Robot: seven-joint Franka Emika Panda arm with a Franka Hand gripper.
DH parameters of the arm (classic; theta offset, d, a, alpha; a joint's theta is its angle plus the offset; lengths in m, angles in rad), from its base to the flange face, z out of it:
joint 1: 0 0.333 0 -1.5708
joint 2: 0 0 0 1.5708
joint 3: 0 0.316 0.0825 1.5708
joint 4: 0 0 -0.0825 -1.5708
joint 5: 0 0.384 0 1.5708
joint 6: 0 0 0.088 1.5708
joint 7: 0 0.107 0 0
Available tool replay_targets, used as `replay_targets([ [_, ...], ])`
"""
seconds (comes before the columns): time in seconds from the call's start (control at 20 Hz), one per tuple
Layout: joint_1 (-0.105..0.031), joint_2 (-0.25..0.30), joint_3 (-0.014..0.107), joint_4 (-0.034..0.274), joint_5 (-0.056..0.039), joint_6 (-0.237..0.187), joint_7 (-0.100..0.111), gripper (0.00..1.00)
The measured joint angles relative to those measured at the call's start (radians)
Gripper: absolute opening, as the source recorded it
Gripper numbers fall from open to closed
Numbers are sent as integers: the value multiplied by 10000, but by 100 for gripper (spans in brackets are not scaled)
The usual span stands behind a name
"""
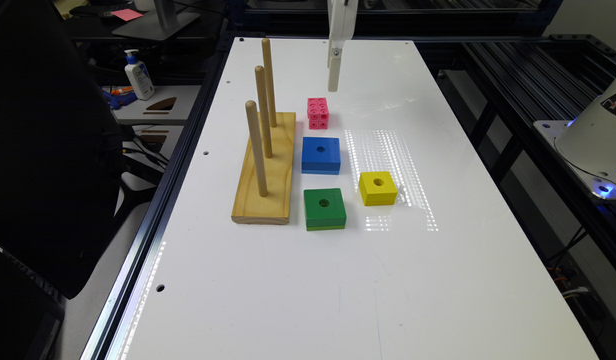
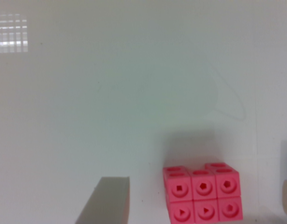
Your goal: Pick up pink block.
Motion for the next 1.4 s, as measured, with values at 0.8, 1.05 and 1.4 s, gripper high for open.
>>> replay_targets([
  [0.8,4,845,241,147,0,676,14,100],
  [1.05,4,971,244,174,0,796,14,100],
  [1.4,3,1598,244,182,0,1334,14,100],
])
